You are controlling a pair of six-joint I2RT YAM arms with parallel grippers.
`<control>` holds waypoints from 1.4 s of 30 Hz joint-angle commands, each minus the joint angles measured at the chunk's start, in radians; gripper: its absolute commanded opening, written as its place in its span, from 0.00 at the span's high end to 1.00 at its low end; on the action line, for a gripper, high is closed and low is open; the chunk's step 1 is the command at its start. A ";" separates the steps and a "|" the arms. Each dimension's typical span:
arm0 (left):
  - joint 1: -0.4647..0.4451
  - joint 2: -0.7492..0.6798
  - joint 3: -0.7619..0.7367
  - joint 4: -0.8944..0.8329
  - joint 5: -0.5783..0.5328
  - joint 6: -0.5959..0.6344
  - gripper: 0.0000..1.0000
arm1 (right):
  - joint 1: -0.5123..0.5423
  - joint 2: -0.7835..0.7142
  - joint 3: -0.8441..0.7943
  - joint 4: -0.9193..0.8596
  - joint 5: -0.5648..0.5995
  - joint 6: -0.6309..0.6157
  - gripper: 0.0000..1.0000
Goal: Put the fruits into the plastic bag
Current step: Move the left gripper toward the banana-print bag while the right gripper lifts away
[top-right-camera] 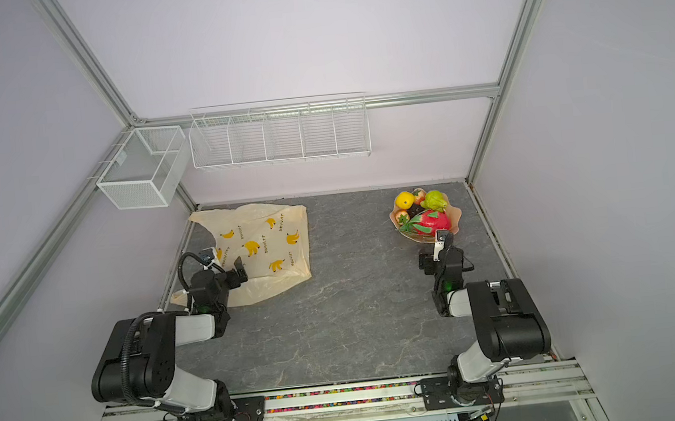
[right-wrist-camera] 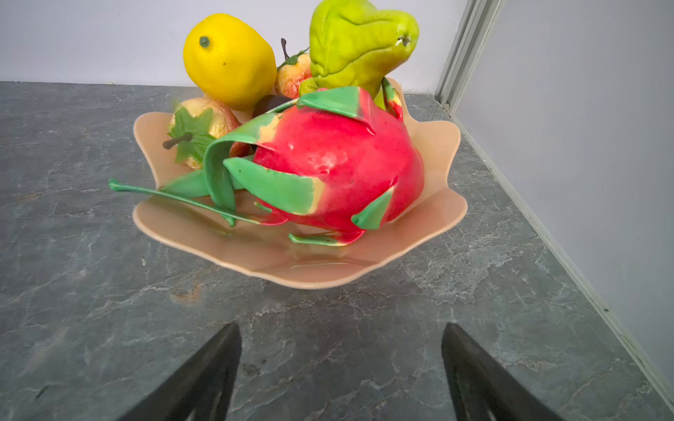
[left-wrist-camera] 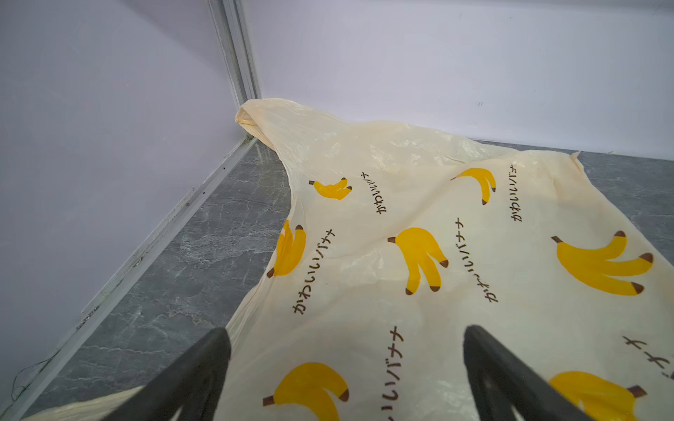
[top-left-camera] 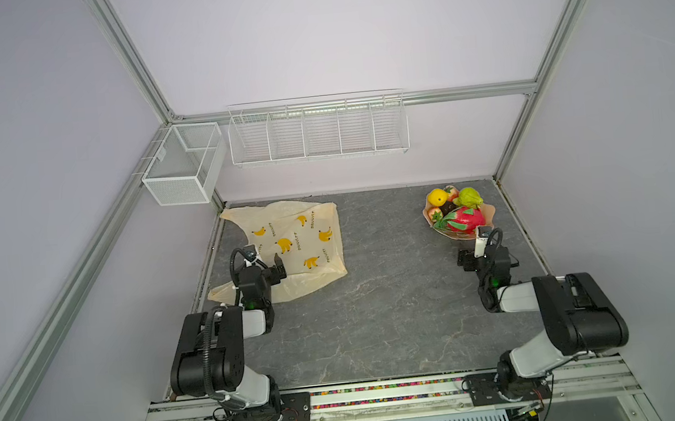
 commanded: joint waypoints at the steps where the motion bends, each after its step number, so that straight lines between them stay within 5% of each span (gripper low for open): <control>1: 0.004 0.009 0.011 0.015 0.008 -0.002 0.00 | 0.002 -0.016 0.006 0.008 -0.002 -0.008 0.12; 23: 0.004 -0.018 0.002 0.015 0.049 0.011 0.00 | 0.005 -0.035 0.005 0.007 -0.010 -0.014 0.12; 37: -0.108 -0.488 0.012 -0.390 0.006 -0.014 0.00 | 0.091 -0.512 0.049 -0.552 0.019 0.014 0.12; 42: -0.142 -0.623 0.065 -0.609 0.104 -0.120 0.00 | 0.103 -0.651 0.094 -0.787 0.027 0.094 0.12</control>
